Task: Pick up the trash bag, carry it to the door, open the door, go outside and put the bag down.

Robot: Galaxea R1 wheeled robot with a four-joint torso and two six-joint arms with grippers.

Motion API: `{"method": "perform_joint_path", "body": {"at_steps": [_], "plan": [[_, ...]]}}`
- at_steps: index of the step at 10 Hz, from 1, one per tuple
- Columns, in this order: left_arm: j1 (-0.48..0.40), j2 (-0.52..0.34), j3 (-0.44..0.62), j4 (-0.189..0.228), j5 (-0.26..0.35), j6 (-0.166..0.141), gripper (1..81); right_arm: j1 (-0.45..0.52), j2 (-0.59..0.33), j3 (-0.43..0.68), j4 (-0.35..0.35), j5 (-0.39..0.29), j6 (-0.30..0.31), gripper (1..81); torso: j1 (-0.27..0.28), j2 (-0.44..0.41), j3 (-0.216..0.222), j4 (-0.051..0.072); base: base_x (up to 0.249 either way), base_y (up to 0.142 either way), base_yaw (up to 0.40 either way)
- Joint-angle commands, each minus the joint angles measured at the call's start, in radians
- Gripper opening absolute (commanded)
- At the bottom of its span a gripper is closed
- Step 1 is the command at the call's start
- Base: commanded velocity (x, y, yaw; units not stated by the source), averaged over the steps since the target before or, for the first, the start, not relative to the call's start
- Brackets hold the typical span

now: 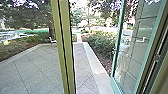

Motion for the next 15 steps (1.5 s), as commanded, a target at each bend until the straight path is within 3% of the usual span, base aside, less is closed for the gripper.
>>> {"method": "perform_joint_path", "body": {"at_steps": [1, 15], "plan": [[-0.049, 0.005, 0.010, 0.002, 0.055, 0.005, 1.0, 0.042, 0.007, -0.016, -0.002, -0.068, -0.004, 81.1, 0.000, 0.000, 0.000, 0.000, 0.000, -0.085, 0.000], [-0.046, -0.001, 0.008, 0.002, 0.055, 0.007, 1.0, -0.014, -0.003, -0.025, -0.022, -0.044, -0.007, 81.1, 0.000, 0.000, 0.000, 0.000, 0.000, -0.099, 0.000]]}}
